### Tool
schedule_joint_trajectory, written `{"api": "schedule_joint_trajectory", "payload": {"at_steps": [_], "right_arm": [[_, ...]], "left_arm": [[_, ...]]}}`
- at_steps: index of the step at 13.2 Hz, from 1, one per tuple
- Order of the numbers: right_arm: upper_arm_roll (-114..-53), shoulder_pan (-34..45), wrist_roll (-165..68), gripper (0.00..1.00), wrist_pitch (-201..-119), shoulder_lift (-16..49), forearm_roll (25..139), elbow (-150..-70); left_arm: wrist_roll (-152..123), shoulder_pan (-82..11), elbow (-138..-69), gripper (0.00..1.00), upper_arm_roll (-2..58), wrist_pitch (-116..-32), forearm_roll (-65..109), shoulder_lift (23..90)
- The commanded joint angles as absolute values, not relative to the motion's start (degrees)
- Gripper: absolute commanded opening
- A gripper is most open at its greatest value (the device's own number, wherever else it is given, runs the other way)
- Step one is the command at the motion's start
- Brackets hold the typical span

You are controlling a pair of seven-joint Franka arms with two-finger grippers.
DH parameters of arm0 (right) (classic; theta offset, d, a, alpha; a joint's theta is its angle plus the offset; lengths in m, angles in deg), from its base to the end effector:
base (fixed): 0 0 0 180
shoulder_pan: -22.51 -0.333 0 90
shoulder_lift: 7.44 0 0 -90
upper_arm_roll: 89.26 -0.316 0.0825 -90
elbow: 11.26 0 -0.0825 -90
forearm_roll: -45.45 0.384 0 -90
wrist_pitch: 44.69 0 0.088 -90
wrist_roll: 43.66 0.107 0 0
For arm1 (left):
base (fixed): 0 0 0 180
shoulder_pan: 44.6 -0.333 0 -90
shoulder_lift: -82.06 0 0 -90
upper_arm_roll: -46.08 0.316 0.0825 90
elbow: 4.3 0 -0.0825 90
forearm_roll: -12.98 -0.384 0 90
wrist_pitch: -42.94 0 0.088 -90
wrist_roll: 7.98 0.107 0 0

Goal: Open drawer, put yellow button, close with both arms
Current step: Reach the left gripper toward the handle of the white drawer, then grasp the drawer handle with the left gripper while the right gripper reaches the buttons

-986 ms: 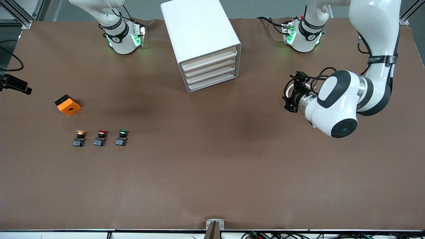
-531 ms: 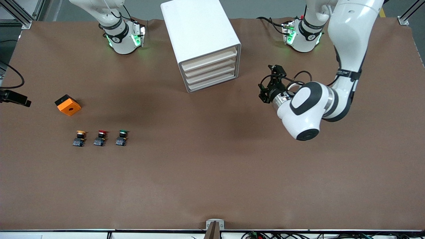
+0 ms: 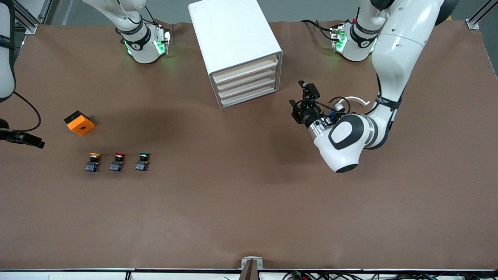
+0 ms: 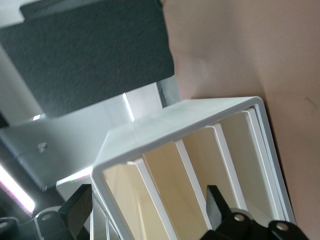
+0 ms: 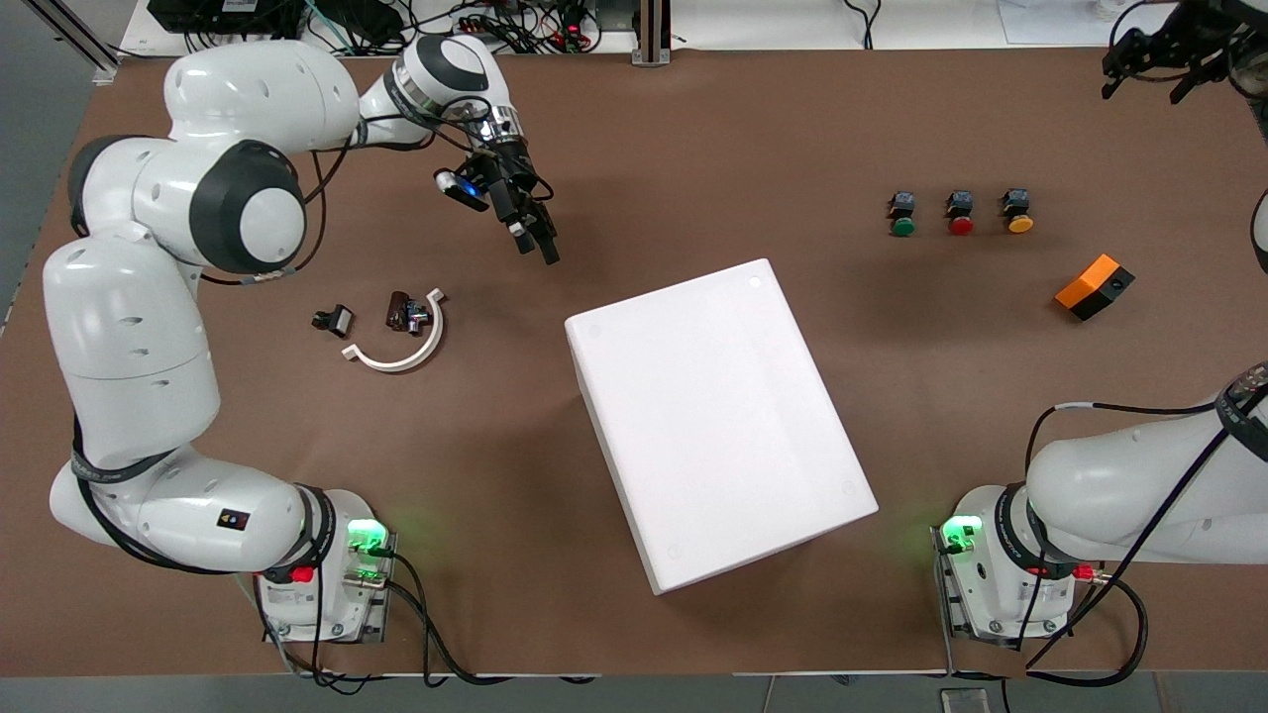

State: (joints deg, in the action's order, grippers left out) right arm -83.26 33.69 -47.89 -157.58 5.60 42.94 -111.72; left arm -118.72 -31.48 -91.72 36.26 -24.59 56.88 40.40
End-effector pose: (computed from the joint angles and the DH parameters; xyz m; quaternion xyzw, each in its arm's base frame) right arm 0.5960 -0.1829 0.4377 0.9942 -0.1029 -0.0106 0.0305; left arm 0.5205 -0.3031 0.2520 -0.5295 -0.5683 0.5735 0.2603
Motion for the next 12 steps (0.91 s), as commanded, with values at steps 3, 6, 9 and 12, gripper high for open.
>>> {"api": "schedule_joint_trajectory", "payload": {"at_steps": [3, 6, 9, 12], "right_arm": [[-84.07, 34.12, -47.88, 1.00, -173.95, 7.14, 43.70, -123.31], [-84.07, 34.11, -47.79, 1.00, -179.32, 11.62, 43.70, -123.32], [-84.33, 33.76, -47.79, 1.00, -182.92, 14.96, 43.78, -123.23], [-84.60, 33.33, -47.79, 1.00, -187.41, 18.66, 44.83, -123.49]], "left_arm": [[-128.64, -30.63, -87.19, 1.00, 36.15, -24.12, 62.98, 37.42], [-132.95, -29.05, -84.73, 1.00, 36.15, -24.12, 67.02, 36.18], [-136.20, -27.11, -82.97, 1.00, 36.23, -24.90, 68.09, 35.13], [-138.14, -26.23, -81.82, 0.95, 36.32, -25.78, 68.09, 33.89]]}}
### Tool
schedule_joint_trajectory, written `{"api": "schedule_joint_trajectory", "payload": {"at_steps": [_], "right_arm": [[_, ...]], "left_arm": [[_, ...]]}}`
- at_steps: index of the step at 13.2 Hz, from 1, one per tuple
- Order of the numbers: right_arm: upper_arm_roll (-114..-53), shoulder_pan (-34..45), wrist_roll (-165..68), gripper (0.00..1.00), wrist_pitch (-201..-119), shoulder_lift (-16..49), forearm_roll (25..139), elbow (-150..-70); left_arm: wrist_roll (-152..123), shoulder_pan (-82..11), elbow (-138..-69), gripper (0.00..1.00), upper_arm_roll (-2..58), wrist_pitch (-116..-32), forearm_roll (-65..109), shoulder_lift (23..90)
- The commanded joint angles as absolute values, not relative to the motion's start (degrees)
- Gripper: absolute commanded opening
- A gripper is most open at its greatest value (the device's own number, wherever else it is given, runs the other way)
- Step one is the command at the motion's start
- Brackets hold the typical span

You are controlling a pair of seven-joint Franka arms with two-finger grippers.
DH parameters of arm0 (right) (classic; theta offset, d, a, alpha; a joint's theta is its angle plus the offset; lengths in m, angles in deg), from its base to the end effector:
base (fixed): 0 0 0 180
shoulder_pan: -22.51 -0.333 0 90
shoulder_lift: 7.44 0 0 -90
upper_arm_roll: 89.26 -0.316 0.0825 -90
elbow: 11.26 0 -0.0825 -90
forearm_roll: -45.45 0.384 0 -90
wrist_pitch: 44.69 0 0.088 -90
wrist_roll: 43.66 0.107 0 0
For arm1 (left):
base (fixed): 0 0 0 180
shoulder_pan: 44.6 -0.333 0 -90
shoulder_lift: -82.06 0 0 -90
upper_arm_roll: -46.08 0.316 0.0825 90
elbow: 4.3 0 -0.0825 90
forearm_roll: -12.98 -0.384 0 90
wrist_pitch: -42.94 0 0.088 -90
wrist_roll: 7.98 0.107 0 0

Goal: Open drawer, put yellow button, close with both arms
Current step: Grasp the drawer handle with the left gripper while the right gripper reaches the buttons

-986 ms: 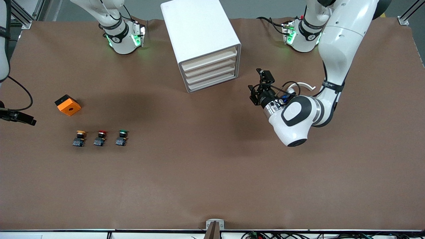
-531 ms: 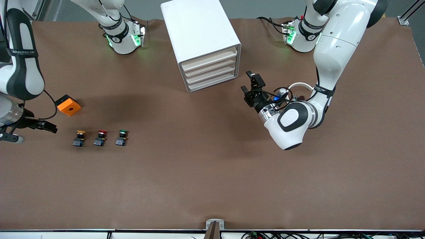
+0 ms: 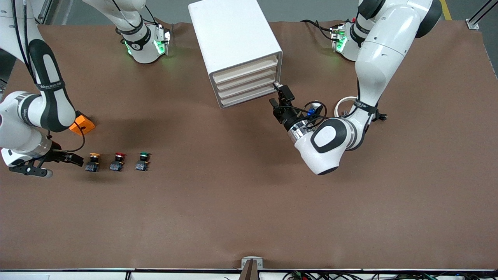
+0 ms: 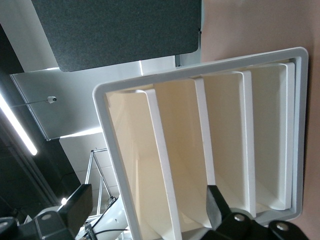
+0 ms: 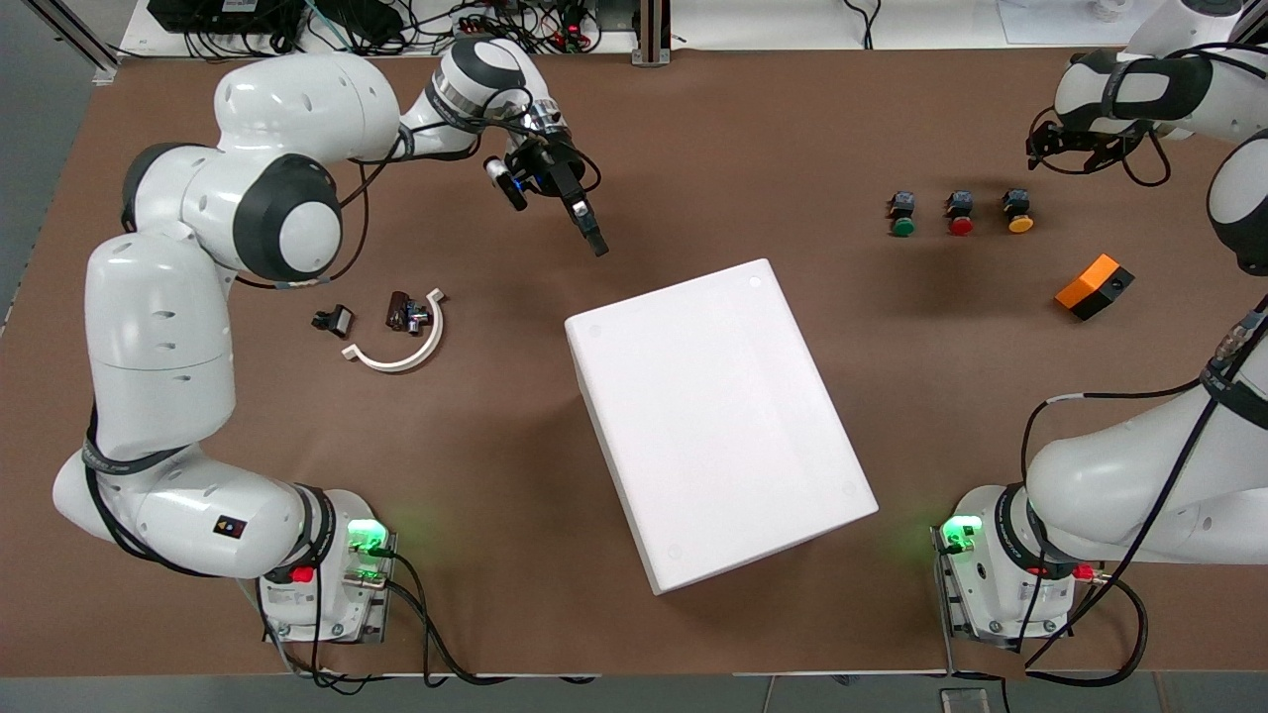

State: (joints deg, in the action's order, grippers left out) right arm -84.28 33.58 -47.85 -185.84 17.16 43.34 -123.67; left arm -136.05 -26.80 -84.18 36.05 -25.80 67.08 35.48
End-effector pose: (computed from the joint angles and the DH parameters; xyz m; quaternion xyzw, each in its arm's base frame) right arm 0.6007 -0.1703 0.2619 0.9953 -0.0848 0.0309 0.0360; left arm 0.5267 -0.3712 0.2597 -0.4416 -0.6089 0.5867 0.3002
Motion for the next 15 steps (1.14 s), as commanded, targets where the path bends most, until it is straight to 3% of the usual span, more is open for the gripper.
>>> {"api": "schedule_joint_trajectory", "payload": {"at_steps": [1, 3, 15], "right_arm": [[-84.60, 33.24, -47.79, 1.00, -187.94, 19.01, 45.79, -124.28], [-84.60, 32.89, -47.79, 1.00, -190.66, 20.07, 46.51, -125.77], [-85.56, 33.15, -48.50, 1.00, -194.54, 24.02, 46.51, -126.66]], "left_arm": [[-138.67, -25.62, -81.82, 0.76, 36.32, -25.87, 68.09, 33.81], [-139.37, -24.57, -81.82, 0.64, 36.32, -26.14, 68.09, 33.45], [-139.99, -17.45, -82.35, 0.65, 36.32, -26.23, 71.34, 31.61]]}}
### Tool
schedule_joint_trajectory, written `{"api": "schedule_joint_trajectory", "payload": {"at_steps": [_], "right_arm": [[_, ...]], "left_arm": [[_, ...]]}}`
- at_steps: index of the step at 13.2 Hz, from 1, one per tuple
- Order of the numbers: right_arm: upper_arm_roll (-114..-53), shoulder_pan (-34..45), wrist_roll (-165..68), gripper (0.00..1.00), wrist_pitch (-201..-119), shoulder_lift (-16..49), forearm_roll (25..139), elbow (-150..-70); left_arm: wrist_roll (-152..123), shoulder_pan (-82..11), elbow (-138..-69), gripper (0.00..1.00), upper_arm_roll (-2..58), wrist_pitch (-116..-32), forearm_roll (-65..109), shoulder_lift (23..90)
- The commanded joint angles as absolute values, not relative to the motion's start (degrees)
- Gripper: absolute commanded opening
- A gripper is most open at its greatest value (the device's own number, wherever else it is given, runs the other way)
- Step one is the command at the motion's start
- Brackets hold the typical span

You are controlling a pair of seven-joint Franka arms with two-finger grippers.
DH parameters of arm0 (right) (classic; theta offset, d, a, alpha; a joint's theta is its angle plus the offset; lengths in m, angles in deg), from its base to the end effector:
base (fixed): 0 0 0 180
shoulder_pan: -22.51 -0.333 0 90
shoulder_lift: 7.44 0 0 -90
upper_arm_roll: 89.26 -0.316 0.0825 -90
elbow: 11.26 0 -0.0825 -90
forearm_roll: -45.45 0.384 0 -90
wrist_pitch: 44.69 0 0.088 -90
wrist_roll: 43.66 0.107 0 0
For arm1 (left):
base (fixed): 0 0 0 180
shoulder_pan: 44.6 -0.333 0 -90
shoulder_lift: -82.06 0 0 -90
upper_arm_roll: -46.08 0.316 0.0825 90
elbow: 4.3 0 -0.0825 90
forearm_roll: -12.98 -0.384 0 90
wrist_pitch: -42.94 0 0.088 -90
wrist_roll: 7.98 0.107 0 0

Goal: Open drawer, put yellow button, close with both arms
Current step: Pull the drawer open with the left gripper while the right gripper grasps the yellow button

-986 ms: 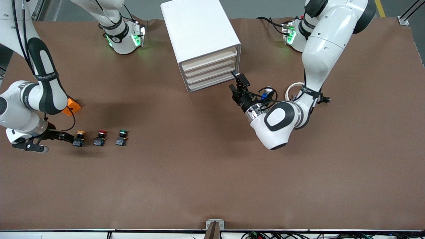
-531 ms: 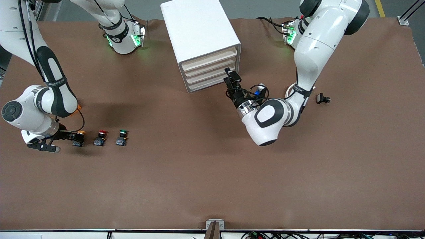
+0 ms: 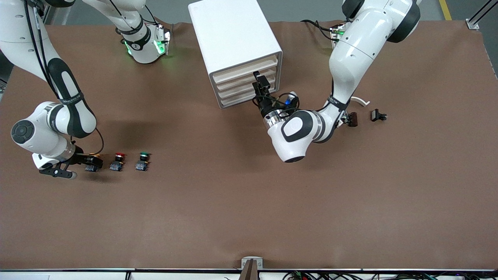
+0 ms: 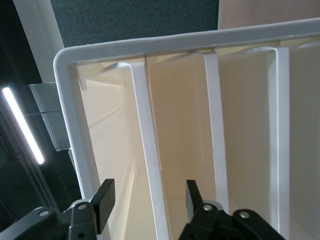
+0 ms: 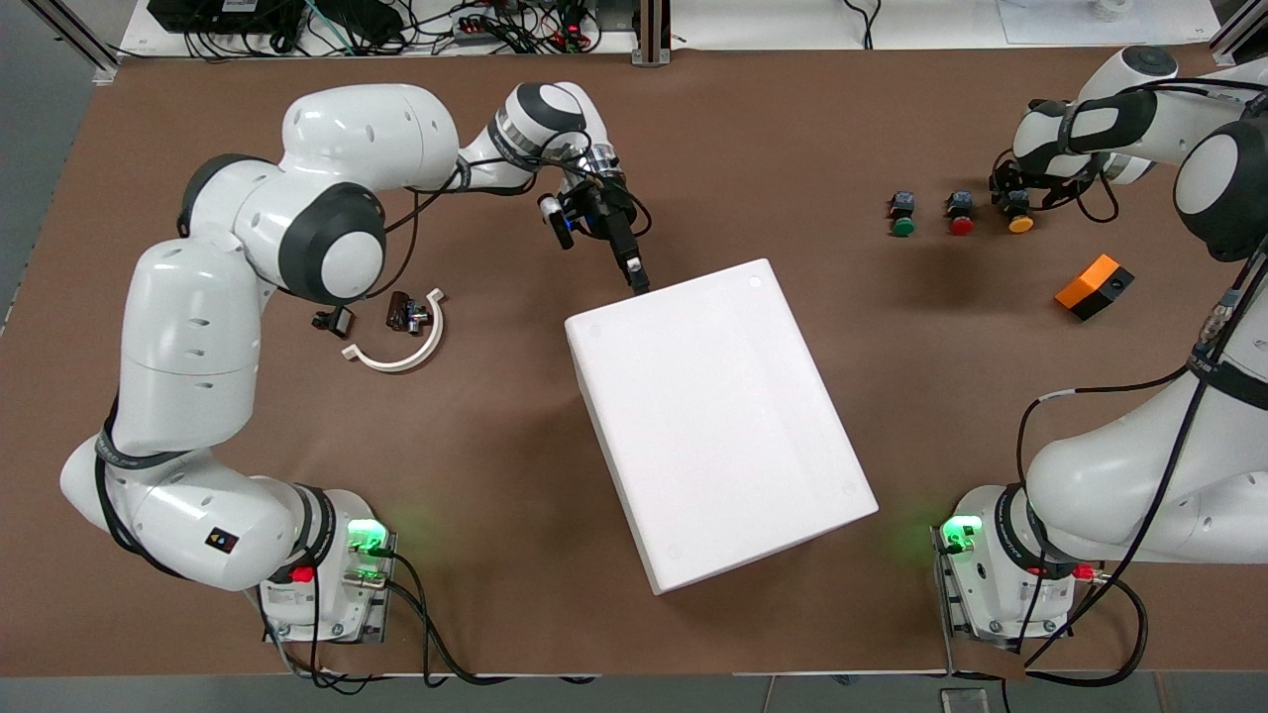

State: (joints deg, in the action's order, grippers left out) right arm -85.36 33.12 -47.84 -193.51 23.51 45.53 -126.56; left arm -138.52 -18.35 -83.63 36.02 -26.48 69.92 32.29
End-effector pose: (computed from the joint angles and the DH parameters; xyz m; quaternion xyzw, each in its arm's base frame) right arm 0.5889 -0.1517 0.1859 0.9959 -0.0854 0.0200 0.0205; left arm 0.4666 -0.4485 0.2328 -0.4463 -0.5807 0.5789 0.3584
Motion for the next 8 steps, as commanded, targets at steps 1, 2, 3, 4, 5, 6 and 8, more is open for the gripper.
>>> {"api": "schedule_joint_trajectory", "payload": {"at_steps": [1, 2, 3, 4, 5, 6, 8], "right_arm": [[-85.56, 33.15, -48.50, 1.00, -194.63, 24.11, 46.51, -126.57], [-85.48, 33.15, -48.59, 0.86, -194.54, 24.11, 46.51, -126.49], [-85.48, 33.06, -48.67, 0.66, -194.45, 24.20, 46.42, -126.48], [-85.48, 33.06, -48.67, 0.49, -194.45, 24.38, 46.42, -126.57], [-85.56, 33.06, -48.59, 0.21, -194.45, 24.38, 46.42, -126.57], [-85.56, 32.97, -48.41, 0.00, -194.45, 24.38, 46.51, -126.57], [-85.56, 32.97, -48.06, 0.00, -194.01, 24.20, 46.51, -126.49]], "left_arm": [[-141.04, -16.92, -82.35, 0.63, 36.32, -26.23, 71.43, 31.61], [-141.74, -16.83, -82.35, 0.60, 36.32, -26.23, 71.43, 31.52], [-141.84, -16.30, -82.35, 0.57, 36.32, -26.23, 71.43, 31.52], [-141.84, -16.21, -82.35, 0.56, 36.32, -26.23, 71.43, 31.52], [-141.84, -15.60, -82.43, 0.56, 36.32, -26.23, 71.51, 31.43], [-141.93, -15.07, -82.52, 0.56, 36.32, -26.23, 71.43, 31.43], [-142.01, -14.63, -82.52, 0.52, 36.32, -26.23, 71.51, 31.08]]}}
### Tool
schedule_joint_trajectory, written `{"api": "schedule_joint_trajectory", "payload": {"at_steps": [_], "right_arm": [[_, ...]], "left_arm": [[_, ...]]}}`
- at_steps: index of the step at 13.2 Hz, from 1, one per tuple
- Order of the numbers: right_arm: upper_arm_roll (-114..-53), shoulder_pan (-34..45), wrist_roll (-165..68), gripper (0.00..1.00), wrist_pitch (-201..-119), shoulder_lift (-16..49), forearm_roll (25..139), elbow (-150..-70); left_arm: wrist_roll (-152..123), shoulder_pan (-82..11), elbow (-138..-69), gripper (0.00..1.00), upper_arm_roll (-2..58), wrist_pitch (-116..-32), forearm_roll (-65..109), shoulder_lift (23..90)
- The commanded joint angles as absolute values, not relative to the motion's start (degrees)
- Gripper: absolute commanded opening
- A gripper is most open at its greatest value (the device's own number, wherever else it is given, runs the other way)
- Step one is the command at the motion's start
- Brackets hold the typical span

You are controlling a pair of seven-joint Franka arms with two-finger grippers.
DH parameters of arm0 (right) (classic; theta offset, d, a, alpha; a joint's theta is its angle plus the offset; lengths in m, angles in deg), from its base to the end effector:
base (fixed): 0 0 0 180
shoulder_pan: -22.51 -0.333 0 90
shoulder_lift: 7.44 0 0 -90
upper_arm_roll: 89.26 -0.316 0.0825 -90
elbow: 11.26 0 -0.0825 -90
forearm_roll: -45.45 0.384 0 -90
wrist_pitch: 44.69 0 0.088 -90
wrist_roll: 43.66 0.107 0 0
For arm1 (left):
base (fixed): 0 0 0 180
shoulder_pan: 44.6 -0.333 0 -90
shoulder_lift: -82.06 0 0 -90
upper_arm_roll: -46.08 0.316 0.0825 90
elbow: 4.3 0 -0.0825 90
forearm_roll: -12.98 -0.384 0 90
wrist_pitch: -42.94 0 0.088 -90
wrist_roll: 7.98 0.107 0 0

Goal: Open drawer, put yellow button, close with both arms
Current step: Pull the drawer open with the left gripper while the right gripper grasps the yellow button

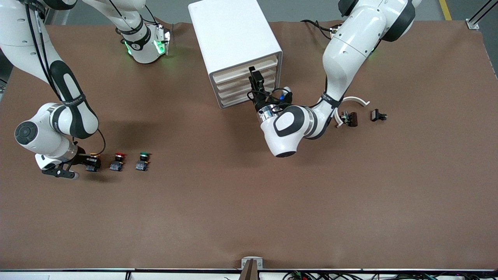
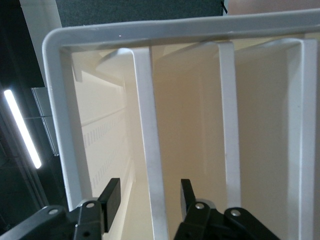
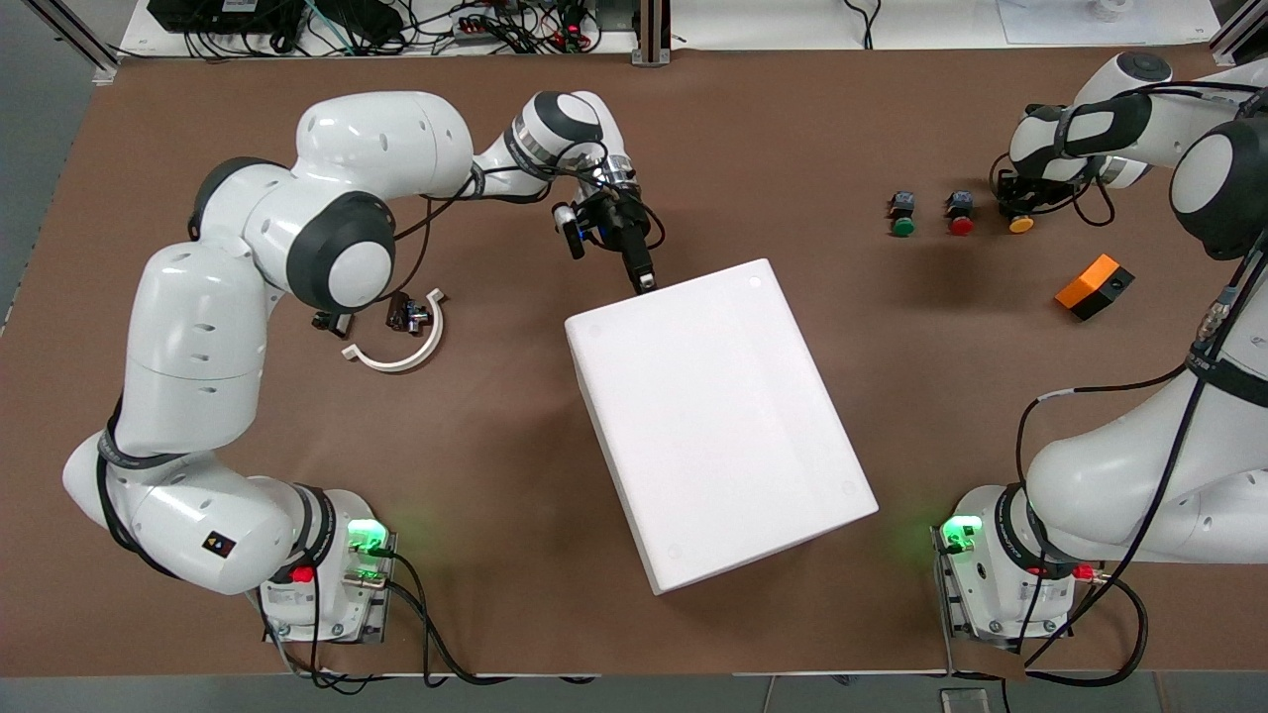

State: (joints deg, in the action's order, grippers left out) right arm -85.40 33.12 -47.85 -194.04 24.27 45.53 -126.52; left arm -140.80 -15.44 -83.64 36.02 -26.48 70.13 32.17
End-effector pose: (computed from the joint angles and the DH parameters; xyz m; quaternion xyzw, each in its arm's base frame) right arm 0.5882 -0.1512 0.1790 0.9960 -0.0848 0.0183 0.0205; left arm 0.4431 -0.4718 0.2318 -0.4480 -0.5777 0.5637 0.3845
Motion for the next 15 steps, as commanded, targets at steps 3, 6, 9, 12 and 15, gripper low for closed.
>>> {"api": "schedule_joint_trajectory", "payload": {"at_steps": [3, 6, 9, 12, 15], "right_arm": [[-85.56, 32.88, -47.80, 0.00, -193.57, 23.33, 46.51, -125.70], [-85.65, 32.62, -44.04, 0.00, -185.44, 21.92, 46.51, -121.76], [-85.74, 31.04, -38.23, 0.00, -174.79, 20.08, 46.51, -117.53], [-85.74, 29.02, -33.49, 0.00, -167.67, 17.62, 46.51, -115.24], [-85.74, 26.04, -25.59, 0.00, -162.30, 14.46, 46.51, -114.27]], "left_arm": [[-143.33, -14.28, -82.52, 0.20, 36.32, -26.23, 71.16, 30.99], [-143.68, -14.28, -82.52, 0.04, 36.41, -26.23, 70.55, 30.99], [-143.95, -14.45, -82.52, 0.02, 36.67, -26.23, 70.46, 30.99], [-143.77, -15.33, -82.44, 0.03, 37.02, -26.14, 70.11, 31.08], [-143.77, -17.87, -82.35, 0.03, 37.03, -26.05, 68.09, 31.17]]}}
